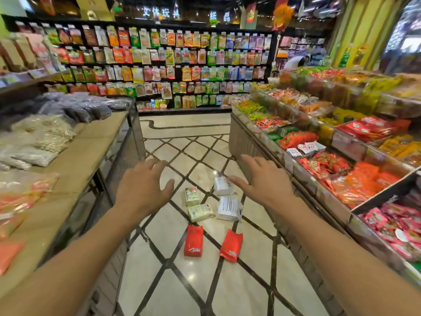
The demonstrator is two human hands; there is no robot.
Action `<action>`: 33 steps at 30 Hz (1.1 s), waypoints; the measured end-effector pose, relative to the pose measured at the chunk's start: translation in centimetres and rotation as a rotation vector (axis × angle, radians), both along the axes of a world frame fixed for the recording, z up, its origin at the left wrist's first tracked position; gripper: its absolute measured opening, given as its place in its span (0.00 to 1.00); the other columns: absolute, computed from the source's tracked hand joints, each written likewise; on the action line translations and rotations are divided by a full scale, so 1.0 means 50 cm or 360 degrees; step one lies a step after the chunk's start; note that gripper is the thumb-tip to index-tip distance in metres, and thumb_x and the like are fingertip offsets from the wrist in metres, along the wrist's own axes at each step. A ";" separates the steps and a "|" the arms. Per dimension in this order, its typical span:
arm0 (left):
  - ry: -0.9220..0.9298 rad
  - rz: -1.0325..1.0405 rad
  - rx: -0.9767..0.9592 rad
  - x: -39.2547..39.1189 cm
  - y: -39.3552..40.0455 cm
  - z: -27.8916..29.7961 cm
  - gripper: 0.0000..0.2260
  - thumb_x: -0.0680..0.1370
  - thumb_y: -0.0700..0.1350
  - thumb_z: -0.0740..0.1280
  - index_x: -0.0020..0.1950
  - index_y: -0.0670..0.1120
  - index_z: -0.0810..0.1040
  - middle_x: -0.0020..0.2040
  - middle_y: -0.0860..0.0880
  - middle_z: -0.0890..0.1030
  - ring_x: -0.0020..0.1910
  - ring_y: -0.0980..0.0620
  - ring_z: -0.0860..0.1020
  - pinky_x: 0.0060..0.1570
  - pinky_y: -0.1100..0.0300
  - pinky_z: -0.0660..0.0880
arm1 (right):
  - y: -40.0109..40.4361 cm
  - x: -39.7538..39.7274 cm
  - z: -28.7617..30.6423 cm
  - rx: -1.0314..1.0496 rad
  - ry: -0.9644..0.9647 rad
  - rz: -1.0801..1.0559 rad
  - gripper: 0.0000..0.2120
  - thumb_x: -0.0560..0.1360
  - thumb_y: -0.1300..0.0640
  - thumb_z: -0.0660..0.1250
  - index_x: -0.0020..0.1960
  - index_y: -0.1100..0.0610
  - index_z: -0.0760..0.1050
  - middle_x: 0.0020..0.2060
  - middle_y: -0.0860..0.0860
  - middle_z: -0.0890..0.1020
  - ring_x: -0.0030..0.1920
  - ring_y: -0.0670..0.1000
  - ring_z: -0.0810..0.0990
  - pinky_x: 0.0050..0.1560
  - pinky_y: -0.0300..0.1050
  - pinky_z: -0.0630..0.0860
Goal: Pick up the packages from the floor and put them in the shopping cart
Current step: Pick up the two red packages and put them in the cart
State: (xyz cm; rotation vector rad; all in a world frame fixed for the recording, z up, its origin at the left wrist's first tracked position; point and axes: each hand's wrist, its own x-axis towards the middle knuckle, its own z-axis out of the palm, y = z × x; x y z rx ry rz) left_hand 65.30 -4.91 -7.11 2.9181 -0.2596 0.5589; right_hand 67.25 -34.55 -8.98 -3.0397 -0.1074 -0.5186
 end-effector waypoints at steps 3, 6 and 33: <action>0.0015 -0.0076 -0.0029 0.128 0.019 -0.027 0.25 0.78 0.56 0.68 0.71 0.44 0.77 0.64 0.44 0.82 0.61 0.39 0.80 0.57 0.43 0.78 | 0.017 0.098 -0.028 -0.0060 0.0015 -0.0049 0.40 0.76 0.23 0.52 0.80 0.46 0.62 0.69 0.51 0.77 0.66 0.58 0.76 0.56 0.55 0.78; 0.0046 -0.0193 -0.0070 0.252 0.031 -0.037 0.26 0.75 0.57 0.64 0.67 0.43 0.81 0.58 0.43 0.84 0.54 0.38 0.82 0.51 0.43 0.80 | 0.030 0.194 -0.034 -0.0103 0.0017 -0.0116 0.39 0.77 0.24 0.51 0.79 0.47 0.65 0.67 0.51 0.78 0.64 0.58 0.78 0.53 0.55 0.80; 0.0508 -0.0445 -0.0006 1.169 -0.283 -0.306 0.30 0.75 0.60 0.58 0.69 0.44 0.79 0.60 0.43 0.84 0.58 0.38 0.81 0.55 0.45 0.77 | -0.220 0.987 -0.278 0.0263 0.0433 -0.0341 0.44 0.72 0.22 0.44 0.78 0.47 0.66 0.68 0.52 0.78 0.67 0.59 0.76 0.58 0.58 0.79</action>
